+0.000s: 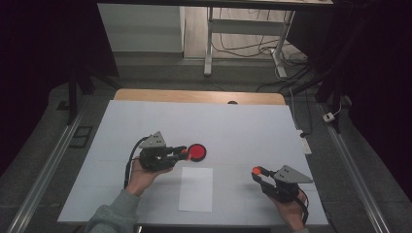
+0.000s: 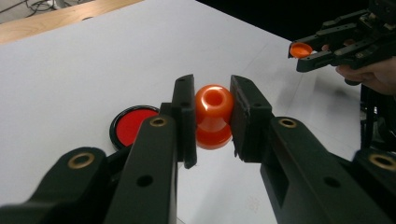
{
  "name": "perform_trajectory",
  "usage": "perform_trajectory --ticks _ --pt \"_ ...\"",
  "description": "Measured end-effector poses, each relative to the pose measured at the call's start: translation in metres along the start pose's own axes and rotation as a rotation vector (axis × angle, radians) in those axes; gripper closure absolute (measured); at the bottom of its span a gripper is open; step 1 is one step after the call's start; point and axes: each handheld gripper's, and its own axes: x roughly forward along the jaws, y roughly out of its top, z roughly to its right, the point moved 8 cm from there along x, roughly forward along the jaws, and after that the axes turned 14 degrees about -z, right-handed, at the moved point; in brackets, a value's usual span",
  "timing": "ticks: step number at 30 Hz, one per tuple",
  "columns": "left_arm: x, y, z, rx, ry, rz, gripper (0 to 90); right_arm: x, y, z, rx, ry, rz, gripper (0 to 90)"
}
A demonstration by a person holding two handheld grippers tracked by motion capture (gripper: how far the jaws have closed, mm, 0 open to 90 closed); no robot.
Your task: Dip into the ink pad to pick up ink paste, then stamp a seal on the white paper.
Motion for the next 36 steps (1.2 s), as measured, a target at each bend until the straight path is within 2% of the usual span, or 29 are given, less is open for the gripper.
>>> perform_trajectory --ticks 12,19,36 --pt "0.007 -0.005 0.010 0.013 -0.039 -0.021 72.0 -0.001 0.000 0.001 -0.001 -0.002 0.001 64.6" --pt "0.007 -0.007 0.016 0.017 -0.065 -0.016 72.0 -0.001 0.000 0.001 0.001 -0.004 0.003 64.6" --pt "0.016 -0.017 0.025 0.045 -0.075 -0.054 71.9 0.000 0.000 -0.001 -0.006 -0.002 -0.003 64.6"
